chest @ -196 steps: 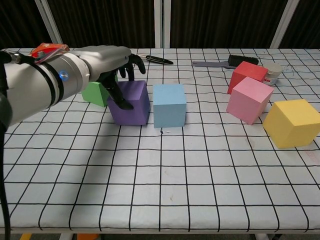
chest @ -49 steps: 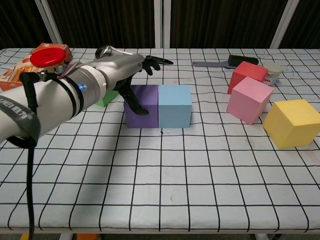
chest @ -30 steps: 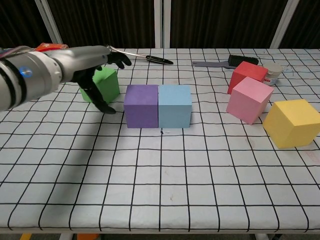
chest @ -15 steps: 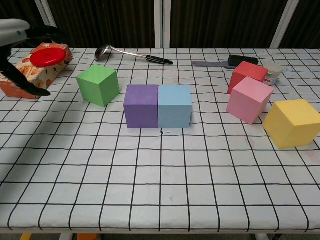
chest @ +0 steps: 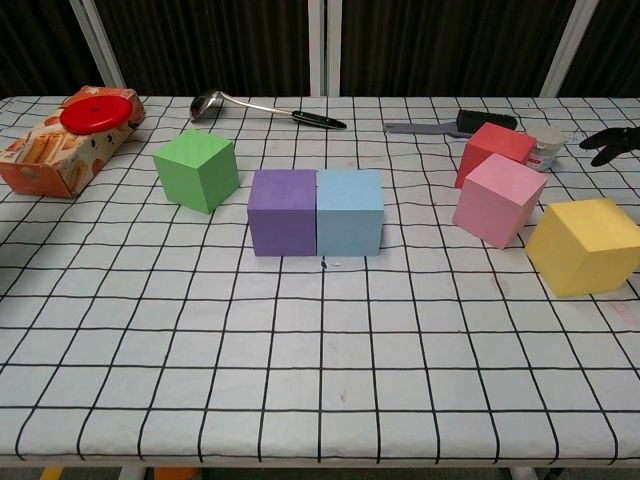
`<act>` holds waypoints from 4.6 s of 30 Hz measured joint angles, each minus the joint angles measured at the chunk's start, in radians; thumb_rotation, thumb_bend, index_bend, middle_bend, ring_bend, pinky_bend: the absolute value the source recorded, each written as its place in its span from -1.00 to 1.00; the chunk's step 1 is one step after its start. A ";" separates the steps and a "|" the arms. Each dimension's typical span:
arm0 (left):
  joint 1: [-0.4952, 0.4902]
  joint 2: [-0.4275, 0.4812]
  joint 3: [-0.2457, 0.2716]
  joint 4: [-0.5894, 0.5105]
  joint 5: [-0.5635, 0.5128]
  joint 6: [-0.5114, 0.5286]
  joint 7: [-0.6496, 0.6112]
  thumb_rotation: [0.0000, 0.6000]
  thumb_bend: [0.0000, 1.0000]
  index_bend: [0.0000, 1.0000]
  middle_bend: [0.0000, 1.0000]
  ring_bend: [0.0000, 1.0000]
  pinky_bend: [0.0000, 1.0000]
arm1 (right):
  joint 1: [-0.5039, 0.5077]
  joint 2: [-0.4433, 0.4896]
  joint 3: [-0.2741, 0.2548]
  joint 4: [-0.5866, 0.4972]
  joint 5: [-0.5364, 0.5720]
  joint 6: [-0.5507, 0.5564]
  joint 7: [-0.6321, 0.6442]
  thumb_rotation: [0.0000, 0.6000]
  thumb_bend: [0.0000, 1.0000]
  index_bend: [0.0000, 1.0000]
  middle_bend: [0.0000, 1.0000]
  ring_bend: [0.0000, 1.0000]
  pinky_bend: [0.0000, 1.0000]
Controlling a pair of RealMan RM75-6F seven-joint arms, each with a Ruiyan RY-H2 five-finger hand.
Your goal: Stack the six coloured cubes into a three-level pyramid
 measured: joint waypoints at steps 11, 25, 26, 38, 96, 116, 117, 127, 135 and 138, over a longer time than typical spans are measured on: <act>0.049 0.025 -0.019 0.015 0.007 -0.016 -0.061 1.00 -0.97 -0.82 -0.80 -0.95 -0.76 | 0.043 -0.093 -0.014 0.057 0.014 -0.025 -0.026 1.00 -0.63 -1.00 -0.50 -1.00 -1.00; 0.067 0.056 -0.051 -0.015 -0.017 -0.071 -0.063 1.00 -0.97 -0.82 -0.80 -0.97 -0.76 | 0.034 -0.018 0.001 -0.054 0.012 0.057 -0.028 1.00 -0.42 -1.00 -0.02 -0.90 -1.00; 0.069 0.057 -0.053 -0.016 -0.015 -0.069 -0.066 1.00 -0.97 -0.82 -0.80 -0.97 -0.76 | 0.036 0.003 0.006 -0.080 0.014 0.057 -0.028 1.00 -0.42 -1.00 0.00 -0.88 -1.00; 0.104 0.106 -0.071 -0.033 0.015 -0.059 -0.122 1.00 -0.97 -0.82 -0.80 -0.97 -0.76 | 0.182 0.095 0.139 -0.257 0.206 -0.033 -0.057 1.00 -0.42 -1.00 0.11 -0.81 -1.00; 0.148 0.081 -0.107 0.060 0.030 -0.120 -0.206 1.00 -0.97 -0.82 -0.80 -0.97 -0.78 | 0.366 -0.099 0.096 -0.087 0.319 -0.142 -0.117 1.00 -0.38 -1.00 0.14 -0.81 -1.00; 0.154 0.077 -0.110 0.075 0.037 -0.130 -0.227 1.00 -0.97 -0.82 -0.80 -0.97 -0.78 | 0.458 -0.048 -0.025 -0.134 0.546 -0.138 -0.513 1.00 -0.34 -1.00 0.21 -0.81 -1.00; 0.154 0.076 -0.110 0.077 0.037 -0.131 -0.229 1.00 -0.97 -0.82 -0.80 -0.97 -0.78 | 0.463 -0.045 -0.031 -0.136 0.560 -0.133 -0.533 1.00 -0.34 -1.00 0.21 -0.81 -1.00; 0.159 0.073 -0.111 0.092 0.039 -0.135 -0.248 1.00 -0.97 -0.82 -0.80 -0.97 -0.78 | 0.531 -0.042 -0.047 -0.155 0.671 -0.118 -0.623 1.00 -0.34 -1.00 0.21 -0.81 -1.00; 0.166 0.073 -0.112 0.105 0.037 -0.136 -0.266 1.00 -0.97 -0.82 -0.80 -0.97 -0.78 | 0.615 -0.077 -0.055 -0.154 0.776 -0.135 -0.715 1.00 -0.35 -1.00 0.21 -0.81 -1.00; 0.169 0.075 -0.112 0.109 0.039 -0.135 -0.273 1.00 -0.97 -0.82 -0.80 -0.97 -0.78 | 0.656 -0.092 -0.063 -0.157 0.840 -0.135 -0.759 1.00 -0.36 -1.00 0.20 -0.81 -1.00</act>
